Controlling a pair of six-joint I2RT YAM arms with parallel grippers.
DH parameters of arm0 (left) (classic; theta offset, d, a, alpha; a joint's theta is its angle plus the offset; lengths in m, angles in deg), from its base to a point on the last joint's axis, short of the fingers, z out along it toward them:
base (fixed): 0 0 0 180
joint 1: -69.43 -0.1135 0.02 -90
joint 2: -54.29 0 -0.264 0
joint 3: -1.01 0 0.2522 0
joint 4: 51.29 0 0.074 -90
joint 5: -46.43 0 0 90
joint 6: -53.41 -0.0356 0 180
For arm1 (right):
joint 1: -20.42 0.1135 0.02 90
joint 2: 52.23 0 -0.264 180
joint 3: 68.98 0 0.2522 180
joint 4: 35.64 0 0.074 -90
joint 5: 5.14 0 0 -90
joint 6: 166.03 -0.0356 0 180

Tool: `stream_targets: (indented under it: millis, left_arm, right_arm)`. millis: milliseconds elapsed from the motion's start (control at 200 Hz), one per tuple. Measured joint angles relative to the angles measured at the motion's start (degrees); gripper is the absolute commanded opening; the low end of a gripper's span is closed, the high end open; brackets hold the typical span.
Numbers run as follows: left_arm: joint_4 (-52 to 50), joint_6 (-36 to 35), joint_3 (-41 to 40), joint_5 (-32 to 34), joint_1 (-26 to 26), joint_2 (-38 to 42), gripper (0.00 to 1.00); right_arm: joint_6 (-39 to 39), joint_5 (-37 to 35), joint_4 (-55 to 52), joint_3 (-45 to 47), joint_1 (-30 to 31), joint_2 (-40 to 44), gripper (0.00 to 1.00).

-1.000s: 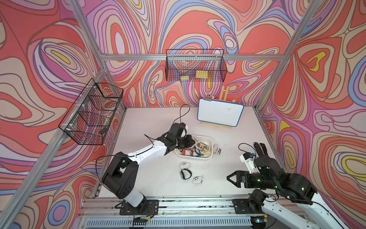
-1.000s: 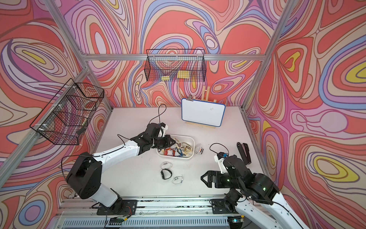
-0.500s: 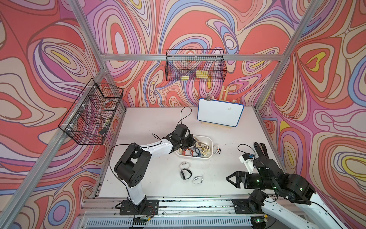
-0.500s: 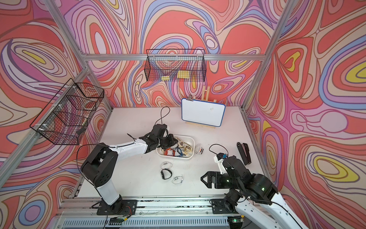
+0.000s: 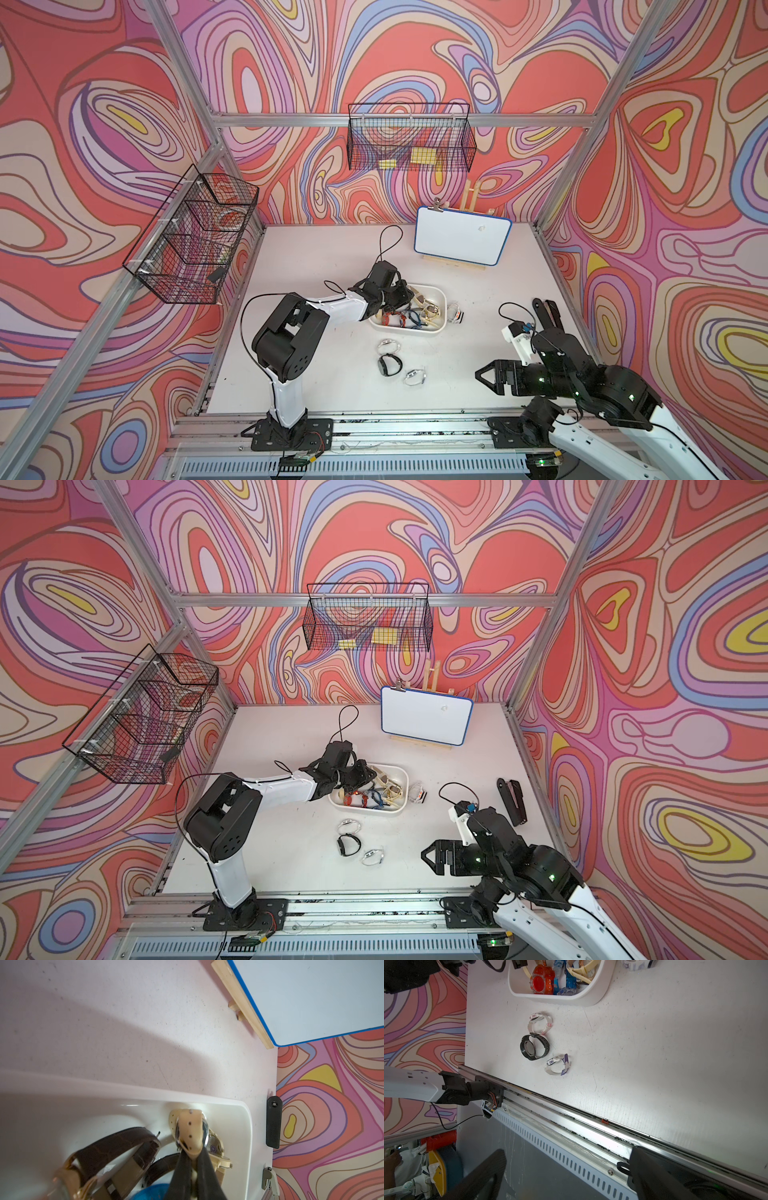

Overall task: Put the watch into the storage box
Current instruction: Place the watch in the storage box.

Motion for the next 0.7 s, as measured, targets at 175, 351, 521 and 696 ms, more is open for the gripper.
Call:
stream_targets:
  millis: [175,351,521,696]
  left_arm:
    - [-0.26,0.57,-0.48,0.76,0.00,0.00,0.15]
    - [-1.53,0.81,-0.79,1.40,0.00,0.02,0.31]
    - [-3.23,1.07,-1.66,1.75,0.00,1.18,0.45]
    - [-6.01,1.16,-3.91,2.58,0.00,7.54,0.51]
  right_arm:
    - [0.22,-0.02,0.17,0.00,0.00,-0.44,0.98]
    - [0.22,-0.04,0.15,0.00,0.00,-0.44,0.98]
    - [0.22,-0.17,0.13,0.00,0.00,-0.37,0.98]
    - [0.20,-0.39,0.13,0.00,0.00,0.33,0.98]
